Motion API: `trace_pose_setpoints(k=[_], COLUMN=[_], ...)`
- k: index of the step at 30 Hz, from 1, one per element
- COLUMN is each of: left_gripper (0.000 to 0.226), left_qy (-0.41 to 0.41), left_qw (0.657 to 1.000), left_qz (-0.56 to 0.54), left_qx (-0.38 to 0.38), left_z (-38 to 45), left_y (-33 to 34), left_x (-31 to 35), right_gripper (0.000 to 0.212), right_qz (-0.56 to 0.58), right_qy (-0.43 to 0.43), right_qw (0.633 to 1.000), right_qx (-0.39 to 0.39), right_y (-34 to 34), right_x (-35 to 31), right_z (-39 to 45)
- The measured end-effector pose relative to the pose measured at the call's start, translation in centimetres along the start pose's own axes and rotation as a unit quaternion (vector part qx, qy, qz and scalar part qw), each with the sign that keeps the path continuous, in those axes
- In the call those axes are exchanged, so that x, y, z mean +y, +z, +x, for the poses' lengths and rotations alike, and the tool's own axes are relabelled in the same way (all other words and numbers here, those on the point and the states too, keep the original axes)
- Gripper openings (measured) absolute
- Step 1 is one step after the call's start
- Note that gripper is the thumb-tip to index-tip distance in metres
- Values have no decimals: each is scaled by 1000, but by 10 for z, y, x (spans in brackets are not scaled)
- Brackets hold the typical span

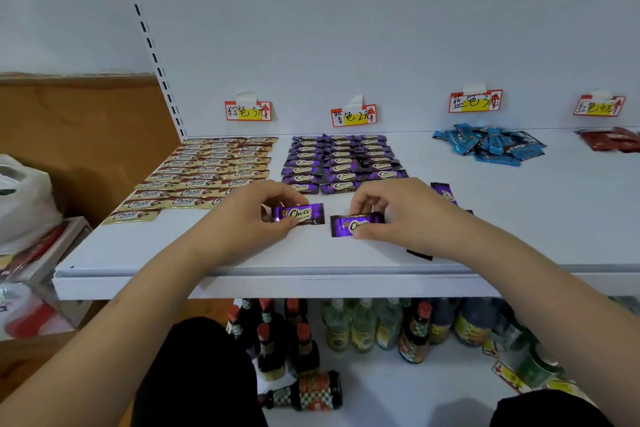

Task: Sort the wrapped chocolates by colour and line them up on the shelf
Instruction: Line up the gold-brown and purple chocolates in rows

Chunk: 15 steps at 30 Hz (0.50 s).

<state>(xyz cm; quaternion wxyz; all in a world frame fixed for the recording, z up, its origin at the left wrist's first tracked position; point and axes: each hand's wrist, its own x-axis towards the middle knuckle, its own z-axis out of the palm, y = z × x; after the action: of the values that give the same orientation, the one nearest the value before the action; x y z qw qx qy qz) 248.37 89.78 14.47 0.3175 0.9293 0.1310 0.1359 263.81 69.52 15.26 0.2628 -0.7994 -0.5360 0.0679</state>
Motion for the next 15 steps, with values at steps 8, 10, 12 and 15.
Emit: trace_pose_setpoints(k=[8,10,12,15], left_gripper=[27,27,27,29], left_qy=[22,33,44,52], left_qw=[1000,999,998,997], left_qz=[6,5,14,27], left_qx=[14,27,35,42], left_z=[-3,-3,-3,-4], left_y=[1,4,5,7], left_x=[-3,-4,-6,-9], right_gripper=[20,19,17,14], right_qz=[40,39,39,27], right_qy=[21,28,32,19], right_qw=[999,999,999,998], right_qx=[12,16,21,58], right_y=[-2,-2,-2,-4], right_x=[7,10,11,11], right_z=[19,22,23,22])
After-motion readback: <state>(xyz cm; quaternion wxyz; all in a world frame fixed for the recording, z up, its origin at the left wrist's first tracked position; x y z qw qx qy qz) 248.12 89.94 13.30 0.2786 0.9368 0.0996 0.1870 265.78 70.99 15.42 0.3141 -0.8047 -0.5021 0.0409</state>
